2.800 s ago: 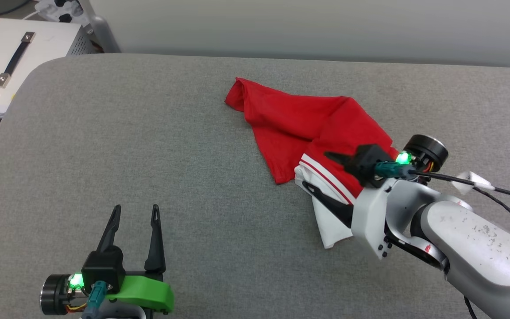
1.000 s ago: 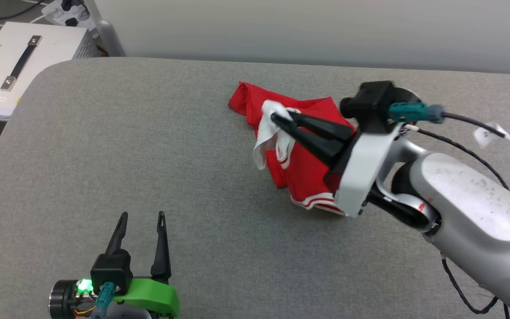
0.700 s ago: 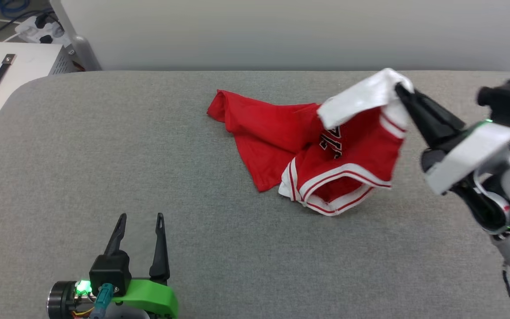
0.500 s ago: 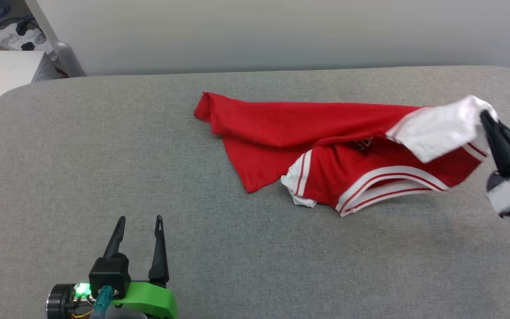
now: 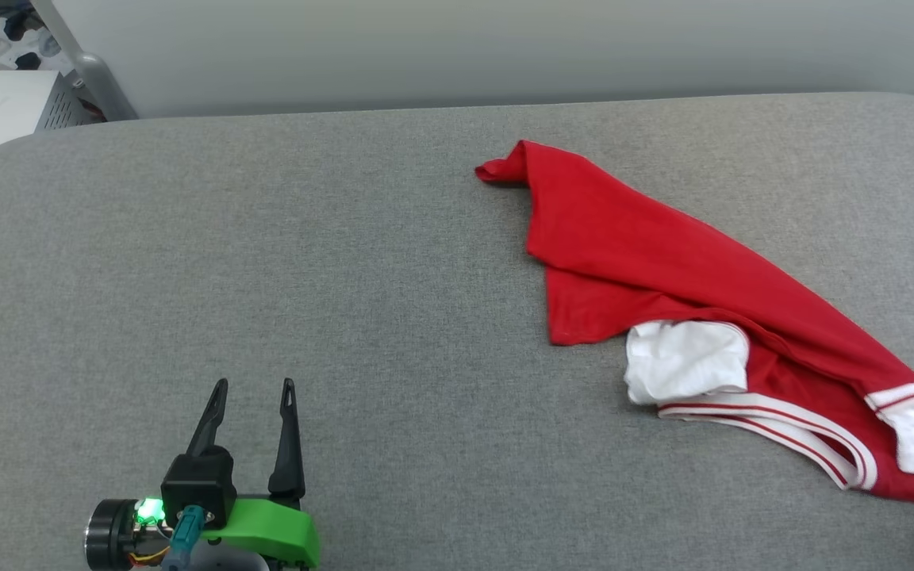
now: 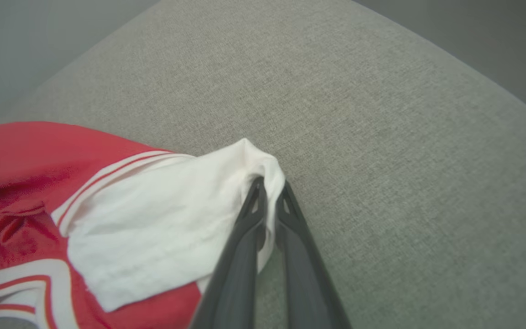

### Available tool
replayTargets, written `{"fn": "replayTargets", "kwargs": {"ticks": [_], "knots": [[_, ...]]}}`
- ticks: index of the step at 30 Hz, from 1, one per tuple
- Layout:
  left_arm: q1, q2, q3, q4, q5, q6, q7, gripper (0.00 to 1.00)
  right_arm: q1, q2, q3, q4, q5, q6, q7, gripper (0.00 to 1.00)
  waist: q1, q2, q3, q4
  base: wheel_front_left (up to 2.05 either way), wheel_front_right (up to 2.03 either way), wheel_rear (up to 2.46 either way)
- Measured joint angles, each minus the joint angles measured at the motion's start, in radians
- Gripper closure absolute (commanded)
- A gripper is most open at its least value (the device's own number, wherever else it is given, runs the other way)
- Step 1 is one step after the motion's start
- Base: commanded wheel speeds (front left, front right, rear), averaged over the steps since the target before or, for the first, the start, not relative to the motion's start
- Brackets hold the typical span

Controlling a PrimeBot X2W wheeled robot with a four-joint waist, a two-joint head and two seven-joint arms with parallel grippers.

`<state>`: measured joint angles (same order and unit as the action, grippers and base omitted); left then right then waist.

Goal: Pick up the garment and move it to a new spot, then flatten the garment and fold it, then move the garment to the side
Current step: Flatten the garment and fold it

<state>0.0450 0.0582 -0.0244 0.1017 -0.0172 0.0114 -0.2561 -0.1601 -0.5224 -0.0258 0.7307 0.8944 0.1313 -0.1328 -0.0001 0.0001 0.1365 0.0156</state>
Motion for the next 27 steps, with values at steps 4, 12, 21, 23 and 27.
{"fn": "replayTargets", "kwargs": {"ticks": [4, 12, 21, 23, 27], "knots": [[-0.006, 0.0, -0.004, 0.0, 0.0, 0.0, 0.0, 0.0, 0.0, 0.002, -0.016, 0.137, -0.005, 0.001, -0.018, 1.0, 0.0, 0.0, 0.009, 0.011, 0.0, 0.0, 0.0], [-0.005, 0.0, -0.003, 0.008, 0.0, 0.002, 0.0, 0.0, -0.03, -0.008, -0.025, 0.176, -0.044, 0.001, -0.103, 0.0, 0.0, 0.0, 0.001, 0.013, 0.0, 0.0, 0.0], [-0.001, 0.0, -0.006, 0.008, 0.0, 0.007, 0.0, 0.0, -0.038, -0.038, -0.156, -0.123, -0.256, 0.0, -0.122, 0.0, 0.0, 0.0, -0.044, 0.011, 0.0, 0.0, 0.0], [0.002, 0.0, -0.007, 0.007, 0.0, 0.007, 0.0, 0.0, -0.036, -0.016, -0.168, -0.218, -0.314, 0.0, -0.123, 0.0, 0.0, 0.0, -0.052, 0.012, 0.0, 0.0, 0.0], [0.012, 0.0, -0.01, 0.003, 0.0, 0.008, 0.0, 0.0, -0.036, 0.033, -0.155, -0.432, -0.416, 0.0, -0.083, 0.0, 0.0, 0.0, -0.067, 0.018, 0.0, 0.0, 0.0]]}}
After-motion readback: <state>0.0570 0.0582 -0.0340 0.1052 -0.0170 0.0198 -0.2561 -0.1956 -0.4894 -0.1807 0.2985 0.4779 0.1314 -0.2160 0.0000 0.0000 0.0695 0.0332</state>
